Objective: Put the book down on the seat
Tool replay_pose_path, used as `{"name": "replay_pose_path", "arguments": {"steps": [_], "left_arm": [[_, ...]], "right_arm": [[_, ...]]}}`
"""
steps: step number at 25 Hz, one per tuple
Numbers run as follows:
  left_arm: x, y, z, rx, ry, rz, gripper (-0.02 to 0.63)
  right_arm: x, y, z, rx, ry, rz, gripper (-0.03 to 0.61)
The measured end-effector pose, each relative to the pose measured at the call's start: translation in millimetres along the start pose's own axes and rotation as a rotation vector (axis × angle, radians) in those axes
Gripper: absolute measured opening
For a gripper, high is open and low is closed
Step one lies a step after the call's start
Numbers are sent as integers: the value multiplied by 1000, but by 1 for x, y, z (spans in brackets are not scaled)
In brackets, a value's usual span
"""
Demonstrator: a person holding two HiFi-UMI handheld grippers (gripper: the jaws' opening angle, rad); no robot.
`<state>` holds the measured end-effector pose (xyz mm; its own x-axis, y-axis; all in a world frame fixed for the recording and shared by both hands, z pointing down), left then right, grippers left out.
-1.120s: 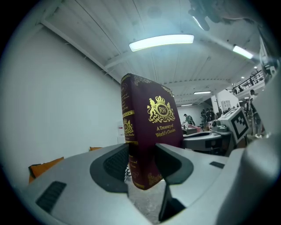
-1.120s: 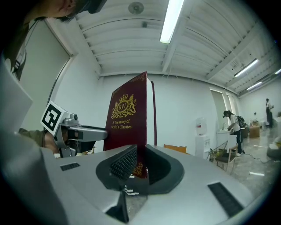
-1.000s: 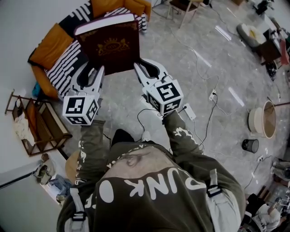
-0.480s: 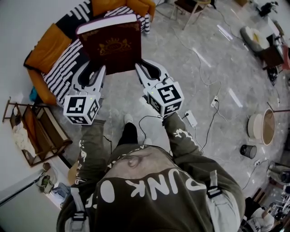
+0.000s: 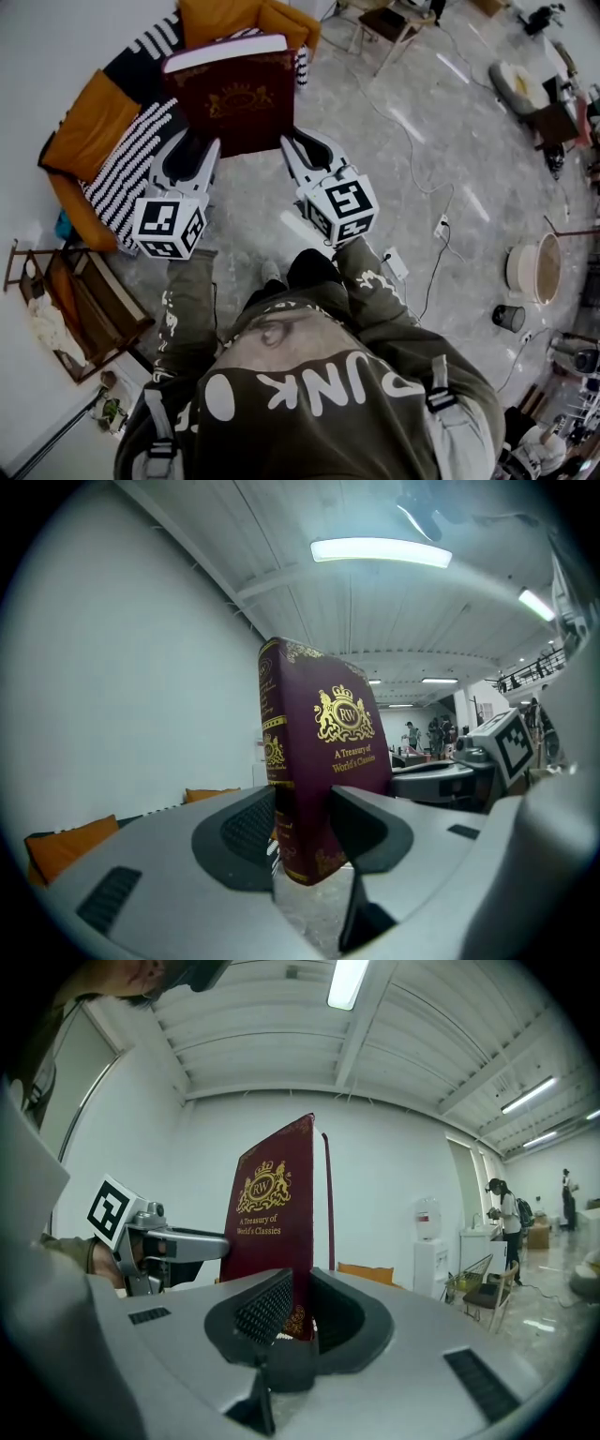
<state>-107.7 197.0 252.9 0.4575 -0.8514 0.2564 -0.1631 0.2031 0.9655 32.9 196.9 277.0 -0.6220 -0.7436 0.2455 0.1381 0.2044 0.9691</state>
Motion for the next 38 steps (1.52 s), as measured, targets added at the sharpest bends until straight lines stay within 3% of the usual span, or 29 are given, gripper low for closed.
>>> {"name": "replay_pose_path", "arguments": {"steps": [6,15,24,31,38], "left_arm": [[56,-2,41,-9,-14,22,173],[193,-24,119,-12,-81,56,173],[304,-38,172,-48,-103,87,173],[384,-18,231,-83,-86,130,173],[485,30,326,-148,-58,180,173]], "right_arm": [[61,-5,-38,14,-17,11,67],[191,-24,-140,45,-81,14,69],[285,-39,-227,57,-109,44,69],[371,-24,-271,81,-102,99,69],[502,5,-314,111,-94,189,69]]}}
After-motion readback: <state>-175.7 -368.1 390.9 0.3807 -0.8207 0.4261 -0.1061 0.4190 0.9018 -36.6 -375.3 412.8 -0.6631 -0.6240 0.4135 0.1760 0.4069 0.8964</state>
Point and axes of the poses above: the fingertips, and each gripper's own axes: x forward along the fingers, z to its left, y out of its underside, the point moved 1 cm from there along -x, backward along the fingers, and after that the axes turned 9 degrees about z, right-handed, at the moved point
